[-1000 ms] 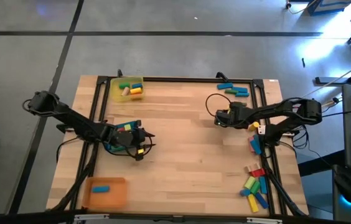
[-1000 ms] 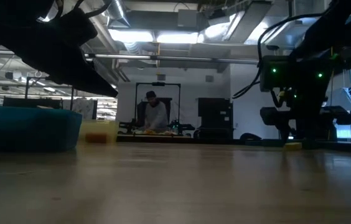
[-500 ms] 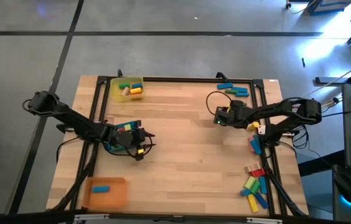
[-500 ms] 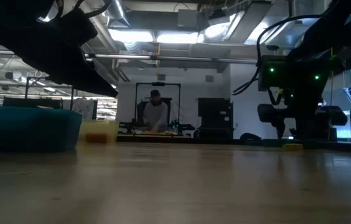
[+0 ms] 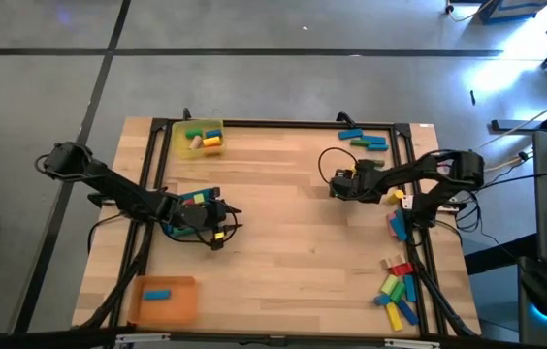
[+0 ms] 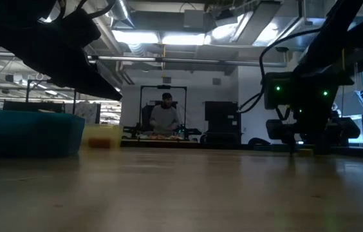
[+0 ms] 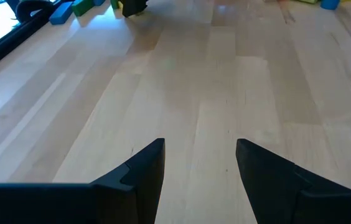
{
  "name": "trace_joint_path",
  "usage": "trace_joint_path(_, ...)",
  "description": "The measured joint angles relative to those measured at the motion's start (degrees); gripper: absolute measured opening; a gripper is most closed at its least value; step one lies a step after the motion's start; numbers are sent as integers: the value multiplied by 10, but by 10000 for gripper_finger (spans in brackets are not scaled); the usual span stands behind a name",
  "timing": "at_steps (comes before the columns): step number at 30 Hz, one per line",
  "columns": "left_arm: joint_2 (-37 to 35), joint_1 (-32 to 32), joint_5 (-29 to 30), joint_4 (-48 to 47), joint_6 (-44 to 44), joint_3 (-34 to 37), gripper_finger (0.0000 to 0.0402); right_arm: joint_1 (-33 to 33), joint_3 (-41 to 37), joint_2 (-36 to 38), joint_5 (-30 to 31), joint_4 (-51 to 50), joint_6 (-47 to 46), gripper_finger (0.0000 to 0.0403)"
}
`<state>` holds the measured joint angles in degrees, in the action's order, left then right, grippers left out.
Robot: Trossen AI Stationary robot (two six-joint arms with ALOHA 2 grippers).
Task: Sort blocks by size
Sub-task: Put the yellow block into the orange bin
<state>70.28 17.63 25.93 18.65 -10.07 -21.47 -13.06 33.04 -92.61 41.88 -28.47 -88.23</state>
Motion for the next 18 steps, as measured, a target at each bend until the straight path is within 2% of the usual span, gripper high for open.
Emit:
trace_joint_path(5,0,0,0,0,-2,0,182,0,1,-7,-5,3,21,268)
trace_joint_path(8,0,0,0,0,0,0,182,0,1,-4,-12,4,28,254)
trace_joint_path(18,0,0,0,0,-1,0,182,12,0,-5,-18,35,76,119)
